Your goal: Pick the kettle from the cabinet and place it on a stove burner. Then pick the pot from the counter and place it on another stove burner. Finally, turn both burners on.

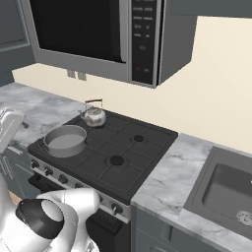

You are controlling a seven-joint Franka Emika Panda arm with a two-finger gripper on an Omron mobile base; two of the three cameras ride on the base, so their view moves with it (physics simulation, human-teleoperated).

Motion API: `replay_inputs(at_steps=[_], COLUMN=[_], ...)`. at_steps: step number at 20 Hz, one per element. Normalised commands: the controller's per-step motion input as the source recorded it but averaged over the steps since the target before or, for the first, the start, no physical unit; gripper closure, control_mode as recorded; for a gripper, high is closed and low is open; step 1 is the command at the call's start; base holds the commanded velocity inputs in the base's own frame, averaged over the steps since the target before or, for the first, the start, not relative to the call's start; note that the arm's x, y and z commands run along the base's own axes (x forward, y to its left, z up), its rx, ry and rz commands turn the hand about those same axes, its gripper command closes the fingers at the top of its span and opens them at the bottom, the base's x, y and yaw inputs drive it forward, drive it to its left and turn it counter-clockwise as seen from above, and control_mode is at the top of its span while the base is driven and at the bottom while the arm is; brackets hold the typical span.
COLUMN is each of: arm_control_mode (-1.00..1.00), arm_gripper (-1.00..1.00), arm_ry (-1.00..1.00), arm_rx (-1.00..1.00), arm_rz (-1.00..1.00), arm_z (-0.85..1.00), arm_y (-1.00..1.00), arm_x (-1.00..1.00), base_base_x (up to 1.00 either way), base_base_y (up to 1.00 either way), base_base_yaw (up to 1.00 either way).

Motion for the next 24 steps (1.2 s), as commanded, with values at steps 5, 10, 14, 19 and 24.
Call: replay_inputs(at_steps=[5, 10, 14, 19, 24], arm_control_mode=[-1.0, -1.0, -1.0, -1.0, -1.0], arm_gripper=[-1.0, -1.0, -1.0, -1.0, -1.0], arm_ry=[0.0, -0.01, 0.0, 0.0, 0.0], arm_rx=[-0.18, -0.14, -0.09, -0.11, -0.13], arm_rz=[0.05, 0.01, 0.02, 0.04, 0.05], arm_z=[-0.11, -0.25, -0.23, -0.24, -0.27], arm_y=[0.18, 0.04, 0.0, 0.04, 0.15], arm_x=[-0.08, -0.04, 0.0, 0.0, -0.03], base_base_x=[0.0, 0.0, 0.0, 0.0, 0.0], base_base_y=[0.0, 0.0, 0.0, 0.0, 0.0], base_base_yaw=[0.0, 0.0, 0.0, 0.0, 0.0])
